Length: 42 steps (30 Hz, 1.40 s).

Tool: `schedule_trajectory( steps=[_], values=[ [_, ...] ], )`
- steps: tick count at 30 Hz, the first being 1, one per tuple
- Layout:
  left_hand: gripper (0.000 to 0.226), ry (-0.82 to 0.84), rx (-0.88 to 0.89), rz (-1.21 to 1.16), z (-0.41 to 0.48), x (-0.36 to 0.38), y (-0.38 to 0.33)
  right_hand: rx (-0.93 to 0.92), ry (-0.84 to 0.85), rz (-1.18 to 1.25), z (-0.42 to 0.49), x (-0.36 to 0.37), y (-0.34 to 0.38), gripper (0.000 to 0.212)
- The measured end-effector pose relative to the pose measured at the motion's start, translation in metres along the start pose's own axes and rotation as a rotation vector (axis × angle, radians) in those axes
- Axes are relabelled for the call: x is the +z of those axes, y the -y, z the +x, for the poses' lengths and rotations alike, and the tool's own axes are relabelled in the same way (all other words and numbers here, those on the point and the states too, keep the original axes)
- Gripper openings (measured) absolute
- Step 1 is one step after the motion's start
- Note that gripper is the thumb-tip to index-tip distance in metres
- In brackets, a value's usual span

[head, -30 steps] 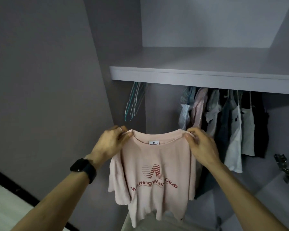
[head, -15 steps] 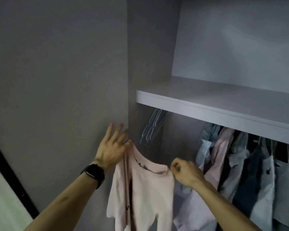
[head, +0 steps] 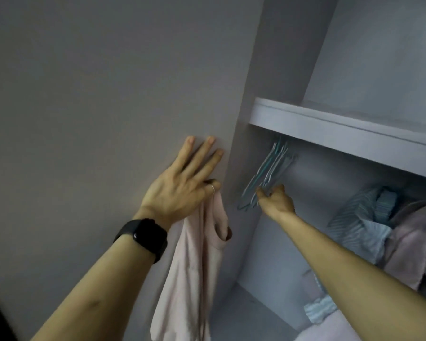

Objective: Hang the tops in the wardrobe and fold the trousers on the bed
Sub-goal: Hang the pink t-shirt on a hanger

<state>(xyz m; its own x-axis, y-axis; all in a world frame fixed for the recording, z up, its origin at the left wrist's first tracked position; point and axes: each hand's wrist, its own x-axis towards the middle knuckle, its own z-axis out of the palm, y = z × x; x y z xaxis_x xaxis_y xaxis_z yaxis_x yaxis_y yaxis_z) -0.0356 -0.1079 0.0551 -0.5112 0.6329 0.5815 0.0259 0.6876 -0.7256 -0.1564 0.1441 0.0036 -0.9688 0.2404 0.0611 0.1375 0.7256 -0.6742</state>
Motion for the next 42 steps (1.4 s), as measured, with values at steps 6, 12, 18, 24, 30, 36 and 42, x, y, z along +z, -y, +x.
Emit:
schedule_trajectory(
  steps=[6, 12, 18, 24, 30, 36, 42],
  values=[
    [0.061, 0.115, 0.016, 0.063, 0.000, 0.006, -0.002, 0.063, -0.100, 0.063, 0.024, 0.034, 0.003, 0.045],
    [0.057, 0.096, -0.006, -0.008, -0.004, 0.008, -0.003, 0.145, -0.250, 0.024, 0.032, 0.016, 0.011, 0.055],
    [0.053, 0.095, -0.002, 0.007, -0.008, 0.006, -0.003, 0.161, -0.379, -0.061, 0.018, -0.034, 0.013, 0.062],
    [0.050, 0.081, 0.009, -0.080, -0.010, -0.009, -0.003, 0.169, -0.261, -0.030, -0.055, -0.066, -0.030, 0.058],
    [0.043, 0.389, 0.072, -0.167, -0.005, -0.023, 0.004, 0.156, -0.160, 0.298, -0.174, -0.090, -0.090, 0.047],
    [0.027, 0.188, -0.225, -0.697, -0.007, -0.048, -0.006, 0.268, -0.120, 0.487, -0.260, -0.104, -0.127, 0.059],
    [0.028, 0.397, -0.396, -1.270, -0.046, -0.085, -0.068, 0.221, -0.109, 0.552, -0.315, -0.105, -0.131, 0.061]
  ],
)
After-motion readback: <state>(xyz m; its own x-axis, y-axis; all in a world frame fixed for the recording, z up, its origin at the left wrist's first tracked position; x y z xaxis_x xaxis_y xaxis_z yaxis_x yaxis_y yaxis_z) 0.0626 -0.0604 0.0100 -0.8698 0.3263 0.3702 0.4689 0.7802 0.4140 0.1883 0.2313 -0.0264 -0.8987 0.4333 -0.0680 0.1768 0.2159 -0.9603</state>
